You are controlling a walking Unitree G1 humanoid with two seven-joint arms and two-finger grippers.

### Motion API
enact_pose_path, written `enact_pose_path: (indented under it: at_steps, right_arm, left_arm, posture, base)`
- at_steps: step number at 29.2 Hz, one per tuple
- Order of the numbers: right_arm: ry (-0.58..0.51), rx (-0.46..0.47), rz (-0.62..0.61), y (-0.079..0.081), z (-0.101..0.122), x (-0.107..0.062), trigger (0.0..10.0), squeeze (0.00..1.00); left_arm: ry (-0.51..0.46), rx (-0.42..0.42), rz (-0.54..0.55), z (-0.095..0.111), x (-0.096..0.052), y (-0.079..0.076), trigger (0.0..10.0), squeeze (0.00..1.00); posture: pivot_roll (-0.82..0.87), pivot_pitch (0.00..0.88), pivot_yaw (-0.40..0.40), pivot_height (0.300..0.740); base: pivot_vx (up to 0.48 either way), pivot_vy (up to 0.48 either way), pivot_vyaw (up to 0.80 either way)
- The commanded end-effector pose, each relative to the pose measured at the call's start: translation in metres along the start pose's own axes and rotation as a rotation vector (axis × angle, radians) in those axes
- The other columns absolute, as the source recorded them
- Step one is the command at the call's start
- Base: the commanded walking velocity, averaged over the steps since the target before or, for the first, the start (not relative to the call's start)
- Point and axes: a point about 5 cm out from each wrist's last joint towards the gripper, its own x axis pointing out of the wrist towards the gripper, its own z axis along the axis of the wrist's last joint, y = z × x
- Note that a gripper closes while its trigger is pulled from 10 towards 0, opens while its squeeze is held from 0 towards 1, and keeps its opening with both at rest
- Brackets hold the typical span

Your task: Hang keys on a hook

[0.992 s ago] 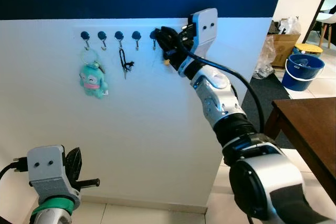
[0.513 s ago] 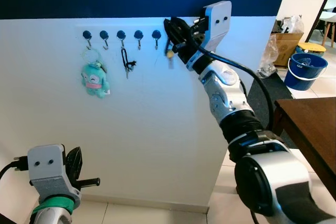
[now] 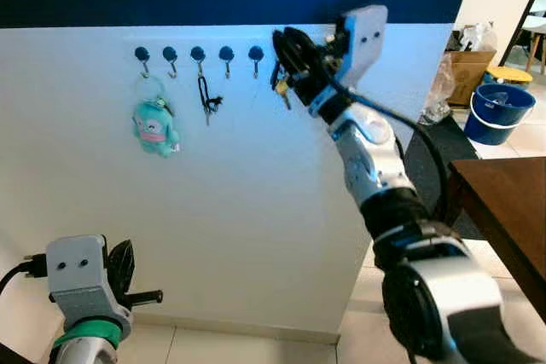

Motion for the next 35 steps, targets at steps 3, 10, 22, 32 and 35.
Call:
enact_pose_path:
  at_steps: [3,10,22,32,35]
  right_arm:
    - [0.054,0.046,-0.017,0.003,-0.015,-0.007,10.0,0.0]
    - [0.049,0.055,-0.032,0.005,-0.018,-0.009,10.0,0.0]
    - [0.011,0.052,-0.042,0.009,-0.016,-0.016,10.0,0.0]
    - [0.024,0.069,-0.044,0.017,-0.025,-0.029,10.0,0.0]
    - [0.036,0.066,-0.044,0.02,-0.029,-0.035,10.0,0.0]
  left_arm:
    - [0.003,-0.006,0.001,0.001,-0.002,0.001,10.0,0.0]
    - [0.003,-0.006,-0.003,0.002,-0.002,0.001,10.0,0.0]
    - [0.0,-0.006,-0.004,0.002,-0.002,0.001,10.0,0.0]
    - [0.0,-0.006,-0.003,0.002,-0.001,0.001,10.0,0.0]
    - [0.0,-0.006,-0.005,0.002,-0.001,0.001,10.0,0.0]
  posture:
    - [-0.01,0.089,0.139,0.74]
    - [-0.01,0.09,0.14,0.74]
    - [-0.01,0.09,0.14,0.74]
    - [-0.01,0.091,0.141,0.74]
    - [-0.01,0.091,0.141,0.74]
  base:
    - [0.0,0.0,0.0]
    - [0.0,0.0,0.0]
    - [0.0,0.0,0.0]
    - [0.0,0.0,0.0]
    - [0.0,0.0,0.0]
